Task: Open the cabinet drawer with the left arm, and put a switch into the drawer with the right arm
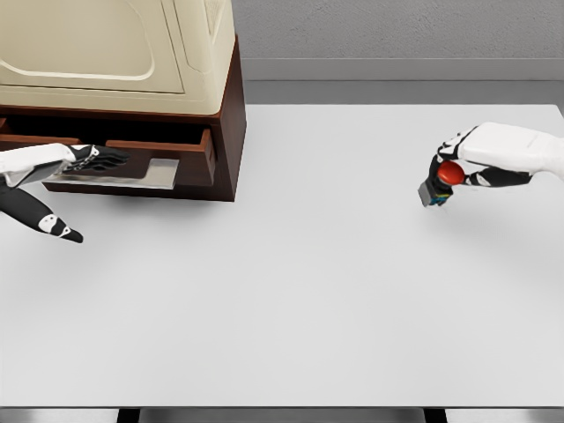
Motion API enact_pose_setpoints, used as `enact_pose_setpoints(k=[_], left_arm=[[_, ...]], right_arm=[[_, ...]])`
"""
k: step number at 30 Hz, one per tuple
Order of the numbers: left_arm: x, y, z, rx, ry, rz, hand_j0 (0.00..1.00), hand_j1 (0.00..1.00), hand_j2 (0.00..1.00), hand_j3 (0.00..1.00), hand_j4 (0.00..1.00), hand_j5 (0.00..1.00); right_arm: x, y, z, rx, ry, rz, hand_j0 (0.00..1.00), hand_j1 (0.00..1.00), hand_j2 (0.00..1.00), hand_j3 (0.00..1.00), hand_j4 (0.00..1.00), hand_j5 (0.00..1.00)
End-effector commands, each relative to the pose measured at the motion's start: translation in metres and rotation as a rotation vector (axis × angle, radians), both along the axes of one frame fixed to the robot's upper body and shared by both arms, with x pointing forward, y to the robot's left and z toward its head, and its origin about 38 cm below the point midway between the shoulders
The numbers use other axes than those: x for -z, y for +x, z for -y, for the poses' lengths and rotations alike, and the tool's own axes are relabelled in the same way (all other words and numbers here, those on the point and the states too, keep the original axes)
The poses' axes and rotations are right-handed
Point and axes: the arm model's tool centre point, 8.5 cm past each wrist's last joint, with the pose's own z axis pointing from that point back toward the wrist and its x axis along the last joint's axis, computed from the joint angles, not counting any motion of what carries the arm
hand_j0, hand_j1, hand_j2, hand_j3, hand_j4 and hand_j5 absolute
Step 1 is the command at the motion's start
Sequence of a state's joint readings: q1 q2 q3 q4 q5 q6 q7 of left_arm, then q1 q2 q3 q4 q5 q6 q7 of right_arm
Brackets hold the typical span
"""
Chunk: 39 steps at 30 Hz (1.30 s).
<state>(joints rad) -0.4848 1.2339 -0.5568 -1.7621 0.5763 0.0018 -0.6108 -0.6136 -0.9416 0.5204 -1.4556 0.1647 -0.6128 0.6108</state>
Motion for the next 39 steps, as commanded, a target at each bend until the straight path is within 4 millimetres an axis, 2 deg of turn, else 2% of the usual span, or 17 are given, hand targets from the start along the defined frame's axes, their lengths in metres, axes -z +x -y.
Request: enact_pose_setpoints(k=[1, 8, 12, 16, 20, 26, 31, 35, 39], left_arm=[[0.001, 0.001, 0.003, 0.005, -0.014, 0.0, 1.0, 1.0, 1.0, 1.0, 1.0, 1.0], [0.007, -0.001, 0.004, 0.009, -0.023, -0.014, 1.0, 1.0, 1.0, 1.0, 1.0, 1.0], [0.007, -0.001, 0.005, 0.01, -0.03, -0.017, 1.0, 1.0, 1.0, 1.0, 1.0, 1.0], [0.016, -0.005, 0.003, 0.007, -0.028, -0.041, 1.0, 1.0, 1.0, 1.0, 1.0, 1.0], [0.015, -0.005, 0.0, 0.002, -0.02, -0.043, 1.0, 1.0, 1.0, 1.0, 1.0, 1.0], [0.017, -0.008, -0.002, -0.002, -0.014, -0.053, 1.0, 1.0, 1.0, 1.0, 1.0, 1.0], [0.012, -0.009, -0.008, -0.011, 0.0, -0.049, 1.0, 1.0, 1.0, 1.0, 1.0, 1.0], [0.006, -0.011, -0.016, -0.026, 0.023, -0.049, 1.0, 1.0, 1.0, 1.0, 1.0, 1.0], [0.003, -0.012, -0.019, -0.031, 0.031, -0.046, 1.0, 1.0, 1.0, 1.0, 1.0, 1.0]], right_arm=[[0.013, -0.001, -0.012, -0.026, 0.008, -0.033, 0.5, 0.5, 0.5, 0.5, 0.5, 0.5], [0.014, 0.007, -0.041, -0.096, -0.001, -0.037, 0.49, 0.49, 0.49, 0.49, 0.49, 0.49], [0.008, 0.014, -0.066, -0.151, 0.006, -0.021, 0.49, 0.49, 0.49, 0.49, 0.49, 0.49], [0.002, 0.017, -0.078, -0.177, 0.011, -0.007, 0.49, 0.49, 0.49, 0.49, 0.49, 0.49], [-0.005, 0.021, -0.088, -0.199, 0.018, 0.01, 0.49, 0.49, 0.49, 0.49, 0.49, 0.49], [-0.012, 0.026, -0.125, -0.276, 0.03, 0.027, 0.49, 0.49, 0.49, 0.49, 0.49, 0.49], [-0.02, 0.028, -0.156, -0.345, 0.023, 0.042, 0.49, 0.49, 0.49, 0.49, 0.49, 0.49], [-0.026, 0.03, -0.164, -0.359, 0.031, 0.055, 0.49, 0.49, 0.49, 0.49, 0.49, 0.49], [-0.032, 0.03, -0.182, -0.397, 0.037, 0.069, 0.49, 0.49, 0.49, 0.49, 0.49, 0.49]])
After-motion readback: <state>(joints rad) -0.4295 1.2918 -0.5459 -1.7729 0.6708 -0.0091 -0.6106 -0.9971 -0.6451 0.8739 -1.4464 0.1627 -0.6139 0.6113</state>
